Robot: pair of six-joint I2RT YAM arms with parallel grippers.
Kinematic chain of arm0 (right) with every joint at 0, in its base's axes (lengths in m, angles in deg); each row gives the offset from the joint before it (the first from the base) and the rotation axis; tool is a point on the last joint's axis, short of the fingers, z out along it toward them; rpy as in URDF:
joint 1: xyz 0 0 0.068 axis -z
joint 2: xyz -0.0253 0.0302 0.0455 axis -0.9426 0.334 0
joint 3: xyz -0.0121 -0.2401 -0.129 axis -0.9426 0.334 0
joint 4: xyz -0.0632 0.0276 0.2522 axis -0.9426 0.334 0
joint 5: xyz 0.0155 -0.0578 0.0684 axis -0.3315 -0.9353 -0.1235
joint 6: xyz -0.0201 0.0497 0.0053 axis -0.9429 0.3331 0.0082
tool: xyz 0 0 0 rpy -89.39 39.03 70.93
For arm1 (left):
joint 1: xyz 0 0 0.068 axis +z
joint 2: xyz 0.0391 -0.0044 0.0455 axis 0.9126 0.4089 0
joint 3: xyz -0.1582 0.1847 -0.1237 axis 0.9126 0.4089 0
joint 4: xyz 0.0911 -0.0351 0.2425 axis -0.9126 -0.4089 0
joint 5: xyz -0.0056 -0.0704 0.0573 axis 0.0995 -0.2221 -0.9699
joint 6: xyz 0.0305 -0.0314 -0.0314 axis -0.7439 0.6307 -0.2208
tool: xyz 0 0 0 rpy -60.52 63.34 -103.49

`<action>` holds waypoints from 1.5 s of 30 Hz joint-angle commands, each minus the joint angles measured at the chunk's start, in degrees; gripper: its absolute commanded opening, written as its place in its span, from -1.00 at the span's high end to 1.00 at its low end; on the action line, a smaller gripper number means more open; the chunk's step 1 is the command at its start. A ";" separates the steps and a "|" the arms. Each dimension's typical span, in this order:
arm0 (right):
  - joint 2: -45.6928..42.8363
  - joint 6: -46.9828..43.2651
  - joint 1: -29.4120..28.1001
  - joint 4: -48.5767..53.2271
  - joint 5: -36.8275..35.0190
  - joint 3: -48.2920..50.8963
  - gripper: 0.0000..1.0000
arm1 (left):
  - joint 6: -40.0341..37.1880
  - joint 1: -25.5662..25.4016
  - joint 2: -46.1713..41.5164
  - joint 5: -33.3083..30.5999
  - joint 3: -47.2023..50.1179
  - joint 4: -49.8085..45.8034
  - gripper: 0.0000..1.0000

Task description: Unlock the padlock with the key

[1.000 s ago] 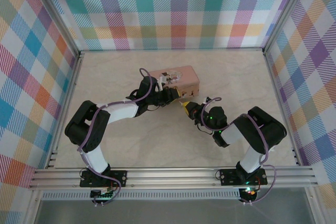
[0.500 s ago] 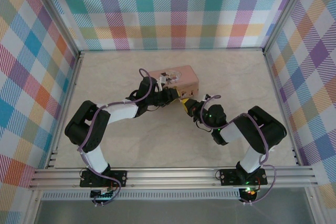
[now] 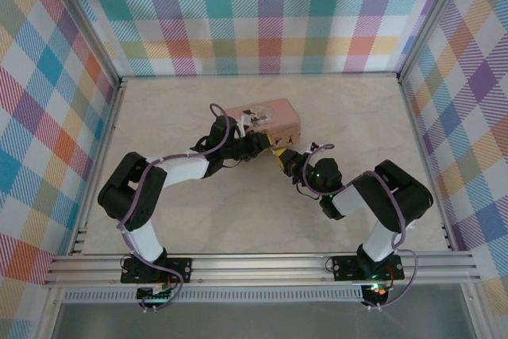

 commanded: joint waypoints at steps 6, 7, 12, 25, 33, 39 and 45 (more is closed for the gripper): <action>0.53 -1.11 -0.34 -3.06 -1.56 -1.15 1.00 | 1.58 0.47 -2.56 1.19 0.25 4.67 0.61; 0.50 -1.08 -0.35 -3.06 -1.64 -1.24 1.00 | 1.59 0.41 -2.58 1.15 0.23 4.67 0.61; 0.02 -1.30 -0.32 -3.06 -2.00 -1.26 1.00 | 1.73 0.41 -2.52 1.18 0.35 4.85 0.61; -0.20 -1.31 -0.43 -3.12 -3.27 -1.92 1.00 | 2.12 0.06 -2.43 0.97 0.52 5.38 0.61; -0.12 0.79 -1.59 -3.12 -4.87 -3.01 1.00 | 2.64 -0.37 -2.08 0.89 0.64 6.31 0.61; 1.01 7.39 -3.89 -3.12 -7.96 -3.36 1.00 | 2.82 -0.56 -1.93 1.04 0.74 6.87 0.61; 2.35 13.37 -5.18 -3.04 -10.46 -3.89 1.00 | 2.90 -0.65 -2.01 1.36 0.95 7.13 0.64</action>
